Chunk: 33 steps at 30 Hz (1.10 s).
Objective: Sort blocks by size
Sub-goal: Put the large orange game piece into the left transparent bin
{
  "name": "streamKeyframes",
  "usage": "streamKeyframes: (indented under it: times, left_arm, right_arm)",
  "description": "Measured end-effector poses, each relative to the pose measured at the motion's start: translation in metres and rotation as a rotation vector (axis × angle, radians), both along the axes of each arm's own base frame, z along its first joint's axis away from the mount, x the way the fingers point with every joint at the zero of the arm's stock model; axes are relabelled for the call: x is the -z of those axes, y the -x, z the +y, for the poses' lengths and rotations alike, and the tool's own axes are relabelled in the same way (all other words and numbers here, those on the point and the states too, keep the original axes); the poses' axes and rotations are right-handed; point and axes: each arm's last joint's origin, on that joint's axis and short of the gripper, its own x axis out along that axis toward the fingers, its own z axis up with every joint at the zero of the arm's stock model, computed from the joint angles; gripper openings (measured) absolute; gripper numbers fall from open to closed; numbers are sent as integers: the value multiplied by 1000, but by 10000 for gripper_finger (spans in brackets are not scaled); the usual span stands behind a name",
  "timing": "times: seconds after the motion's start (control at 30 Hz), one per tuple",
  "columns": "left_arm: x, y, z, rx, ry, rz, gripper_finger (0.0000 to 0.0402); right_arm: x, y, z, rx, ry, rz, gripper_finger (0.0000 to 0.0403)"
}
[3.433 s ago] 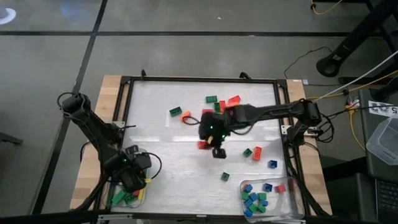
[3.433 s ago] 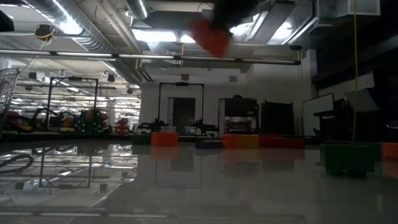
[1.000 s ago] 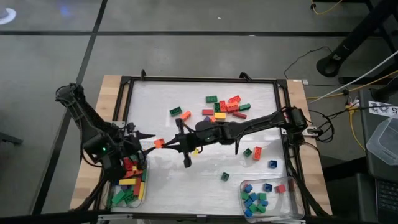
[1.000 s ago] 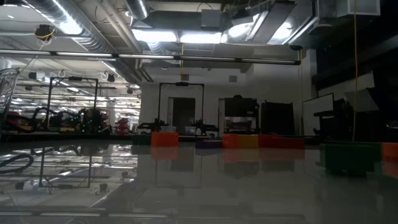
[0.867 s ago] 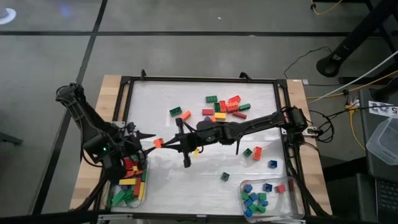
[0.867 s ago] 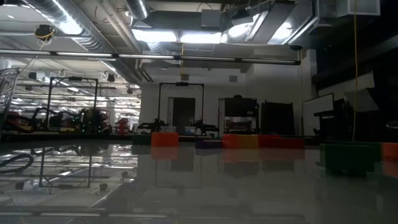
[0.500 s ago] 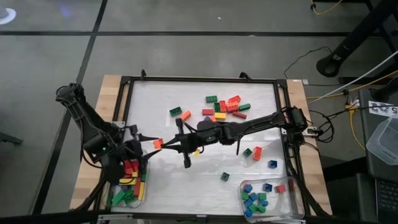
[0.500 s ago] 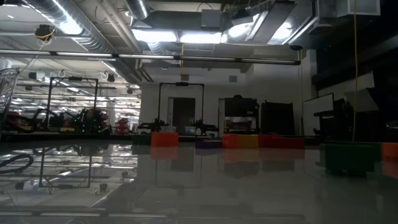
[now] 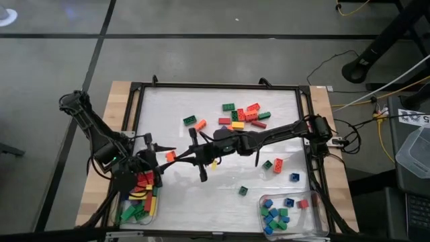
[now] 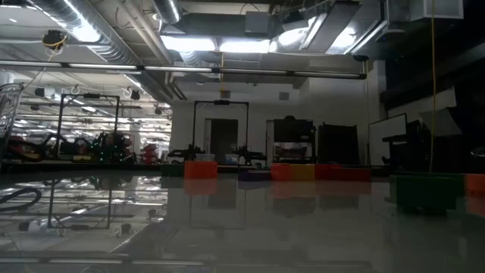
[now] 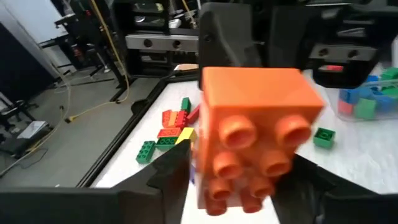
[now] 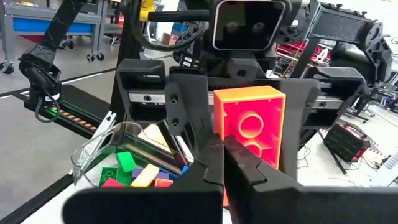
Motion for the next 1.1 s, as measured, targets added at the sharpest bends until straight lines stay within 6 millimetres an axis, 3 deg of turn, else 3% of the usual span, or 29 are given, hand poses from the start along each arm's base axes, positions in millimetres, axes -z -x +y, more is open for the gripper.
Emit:
streamKeyframes:
  times: [0.13,0.33,0.53,0.77,0.97,1.1]
  left_arm:
    - [0,0,0,8,-1,7,120]
    - [0,1,-1,18,4,10,120]
    - [-3,12,-3,86,45,19,120]
    - [-4,40,7,192,354,130,120]
    - [14,61,13,135,677,507,156]
    - [21,66,11,-12,863,625,184]
  right_arm:
    - [0,0,0,0,0,0,1]
    - [0,0,0,0,-2,1,12]
    - [1,1,0,11,-19,35,72]
    - [-17,17,-8,179,15,267,149]
    - [-36,50,-15,233,131,623,155]
    - [-49,72,-19,245,161,813,150]
